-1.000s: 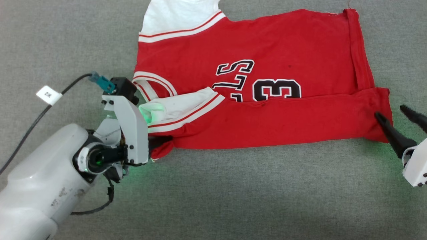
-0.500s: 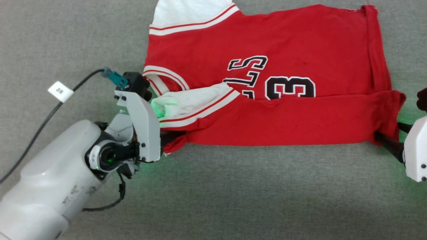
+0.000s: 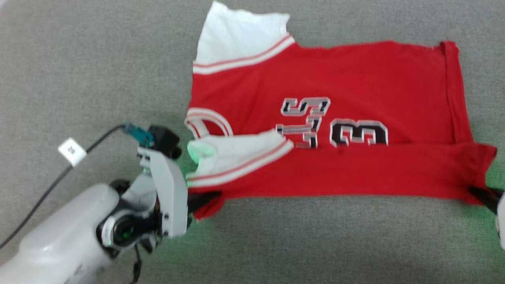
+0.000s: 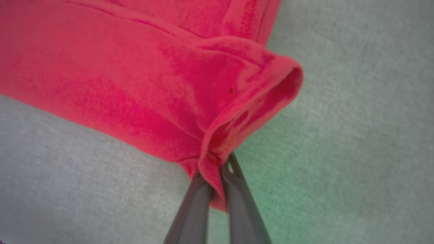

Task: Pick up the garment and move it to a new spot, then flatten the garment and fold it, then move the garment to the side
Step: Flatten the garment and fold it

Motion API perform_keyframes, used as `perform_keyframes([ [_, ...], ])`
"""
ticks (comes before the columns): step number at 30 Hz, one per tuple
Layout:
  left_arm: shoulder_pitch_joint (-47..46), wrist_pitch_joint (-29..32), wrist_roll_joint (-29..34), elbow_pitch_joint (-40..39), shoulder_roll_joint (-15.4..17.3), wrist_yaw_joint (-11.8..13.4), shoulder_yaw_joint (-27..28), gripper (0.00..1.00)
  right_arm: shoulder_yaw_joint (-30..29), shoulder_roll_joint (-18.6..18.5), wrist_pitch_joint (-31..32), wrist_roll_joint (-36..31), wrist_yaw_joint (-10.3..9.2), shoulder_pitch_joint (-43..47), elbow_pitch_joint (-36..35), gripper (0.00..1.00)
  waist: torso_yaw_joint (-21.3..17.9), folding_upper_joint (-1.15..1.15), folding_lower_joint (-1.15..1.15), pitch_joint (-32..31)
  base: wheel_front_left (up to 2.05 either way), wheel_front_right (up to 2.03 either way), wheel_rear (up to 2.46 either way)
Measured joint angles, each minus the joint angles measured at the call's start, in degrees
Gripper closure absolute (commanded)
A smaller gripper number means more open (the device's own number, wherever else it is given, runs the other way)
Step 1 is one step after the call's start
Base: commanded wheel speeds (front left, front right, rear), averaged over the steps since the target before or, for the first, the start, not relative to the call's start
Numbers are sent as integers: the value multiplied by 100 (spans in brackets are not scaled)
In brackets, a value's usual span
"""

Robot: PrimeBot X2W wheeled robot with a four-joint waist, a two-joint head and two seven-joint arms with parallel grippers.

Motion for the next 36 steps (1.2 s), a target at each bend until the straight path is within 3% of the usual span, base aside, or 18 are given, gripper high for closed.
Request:
perform_keyframes([
  [6, 525, -124, 14, -898, 498, 301, -47, 100, -576, 11, 68, -29, 0, 1001, -697, 100, 59, 0, 0, -55, 0, 0, 0],
  [7, 594, -158, 19, -1006, 546, 343, -43, 95, -683, 73, 65, -56, 0, 1121, -801, 84, 63, 0, 0, -58, 0, 0, 0],
  [9, 723, -310, 3, -1177, 586, 414, 2, 48, -853, 191, 10, -129, 0, 1282, -989, 0, 64, 0, 0, -74, 0, 0, 0],
  [10, 784, -390, -26, -1233, 588, 450, 41, 0, -947, 269, -52, -182, 0, 1332, -1071, 0, 66, 0, 0, -91, 0, 0, 0],
  [18, 1232, -1466, 91, -1607, 699, 647, 424, 0, -1460, 815, -810, -656, -1, 1226, -1470, 0, 112, 0, 0, -270, 0, 0, 0],
  [26, 1365, -2892, 444, -1556, 605, 711, 1043, 0, -1536, 1771, -2447, -1239, -1, 426, -1210, 0, 147, 0, 0, -417, 0, 0, 0],
  [31, 777, -3167, 847, -1101, 490, 746, 1226, 0, -1384, 2259, -3162, -1423, -1, 125, -980, 0, -62, 0, 0, -415, 0, 0, 0],
  [36, -263, -3002, 1162, -207, 280, 564, 1280, 0, -1222, 2510, -3599, -1463, -1, 35, -916, 0, -424, 0, 0, -352, 0, 0, 0],
])
